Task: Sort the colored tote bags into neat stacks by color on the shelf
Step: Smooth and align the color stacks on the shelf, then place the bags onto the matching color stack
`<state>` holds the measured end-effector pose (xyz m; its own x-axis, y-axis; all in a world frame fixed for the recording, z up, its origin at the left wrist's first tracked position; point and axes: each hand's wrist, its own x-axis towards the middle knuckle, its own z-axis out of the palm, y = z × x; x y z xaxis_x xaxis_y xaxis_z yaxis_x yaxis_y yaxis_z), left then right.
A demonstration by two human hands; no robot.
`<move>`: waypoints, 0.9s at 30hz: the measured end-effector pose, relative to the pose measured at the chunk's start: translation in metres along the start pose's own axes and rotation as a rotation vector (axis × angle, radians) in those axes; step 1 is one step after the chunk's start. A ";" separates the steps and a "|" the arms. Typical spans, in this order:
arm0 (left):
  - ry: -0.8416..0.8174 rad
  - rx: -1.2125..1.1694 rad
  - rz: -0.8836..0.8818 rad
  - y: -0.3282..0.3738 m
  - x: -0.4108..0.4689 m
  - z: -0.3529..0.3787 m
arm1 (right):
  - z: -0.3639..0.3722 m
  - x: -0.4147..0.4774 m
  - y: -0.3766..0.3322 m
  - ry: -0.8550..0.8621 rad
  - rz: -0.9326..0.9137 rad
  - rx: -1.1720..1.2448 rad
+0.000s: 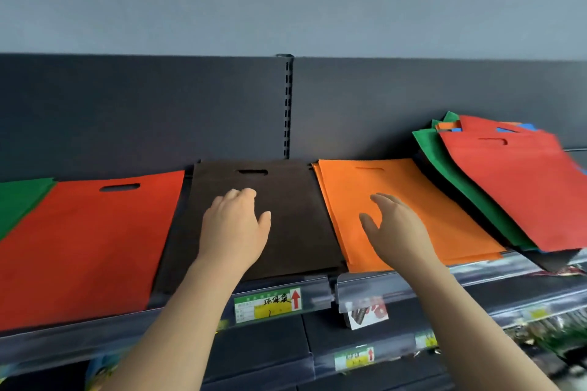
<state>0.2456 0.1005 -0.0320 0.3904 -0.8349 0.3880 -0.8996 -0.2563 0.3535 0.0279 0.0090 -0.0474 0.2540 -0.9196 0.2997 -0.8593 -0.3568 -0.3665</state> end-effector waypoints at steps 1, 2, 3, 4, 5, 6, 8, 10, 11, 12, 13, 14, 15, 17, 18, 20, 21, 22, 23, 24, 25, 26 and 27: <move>-0.001 -0.027 0.034 0.014 0.002 0.003 | -0.007 0.000 0.012 0.021 0.018 -0.005; -0.005 -0.051 0.065 0.030 0.005 0.008 | -0.014 0.001 0.025 0.045 0.035 -0.012; -0.015 -0.070 0.096 0.045 0.007 0.013 | -0.022 0.002 0.038 0.069 0.053 -0.019; -0.027 -0.086 0.126 0.061 0.010 0.019 | -0.030 0.003 0.052 0.092 0.072 -0.025; -0.038 -0.103 0.153 0.077 0.013 0.025 | -0.038 0.004 0.067 0.112 0.094 -0.030; -0.051 -0.121 0.176 0.093 0.016 0.033 | -0.046 0.006 0.082 0.128 0.117 -0.037; -0.080 -0.164 0.208 0.126 0.021 0.048 | -0.062 0.010 0.114 0.151 0.155 -0.059; -0.106 -0.200 0.238 0.160 0.026 0.065 | -0.079 0.014 0.148 0.164 0.195 -0.089; -0.120 -0.215 0.248 0.178 0.029 0.073 | -0.086 0.016 0.165 0.164 0.217 -0.111; -0.131 -0.231 0.257 0.195 0.031 0.081 | -0.093 0.019 0.183 0.163 0.236 -0.136; -0.139 -0.245 0.269 0.213 0.032 0.089 | -0.101 0.021 0.199 0.161 0.254 -0.156; -0.149 -0.258 0.281 0.229 0.034 0.096 | -0.108 0.023 0.215 0.161 0.271 -0.171; -0.161 -0.268 0.290 0.245 0.034 0.103 | -0.114 0.025 0.230 0.159 0.289 -0.183; -0.192 -0.276 0.305 0.275 0.035 0.116 | -0.124 0.031 0.259 0.157 0.322 -0.202; -0.209 -0.277 0.313 0.288 0.036 0.122 | -0.128 0.033 0.273 0.159 0.335 -0.210; -0.249 -0.284 0.313 0.311 0.036 0.134 | -0.133 0.037 0.299 0.161 0.360 -0.219; -0.267 -0.288 0.305 0.320 0.037 0.139 | -0.135 0.038 0.310 0.160 0.368 -0.219; -0.284 -0.297 0.293 0.327 0.038 0.145 | -0.135 0.038 0.320 0.155 0.376 -0.215; -0.297 -0.312 0.273 0.333 0.039 0.150 | -0.136 0.039 0.327 0.148 0.381 -0.211; -0.300 -0.334 0.247 0.338 0.040 0.154 | -0.136 0.039 0.332 0.143 0.370 -0.212; -0.302 -0.357 0.211 0.343 0.041 0.158 | -0.136 0.039 0.336 0.144 0.341 -0.215; -0.295 -0.386 0.177 0.346 0.043 0.162 | -0.134 0.038 0.338 0.151 0.299 -0.217; -0.280 -0.409 0.143 0.350 0.044 0.164 | -0.133 0.038 0.337 0.155 0.257 -0.211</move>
<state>-0.0841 -0.1060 -0.0308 0.1510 -0.9604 0.2341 -0.7680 0.0351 0.6395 -0.3114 -0.1243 -0.0428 -0.0387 -0.9332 0.3574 -0.9631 -0.0605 -0.2623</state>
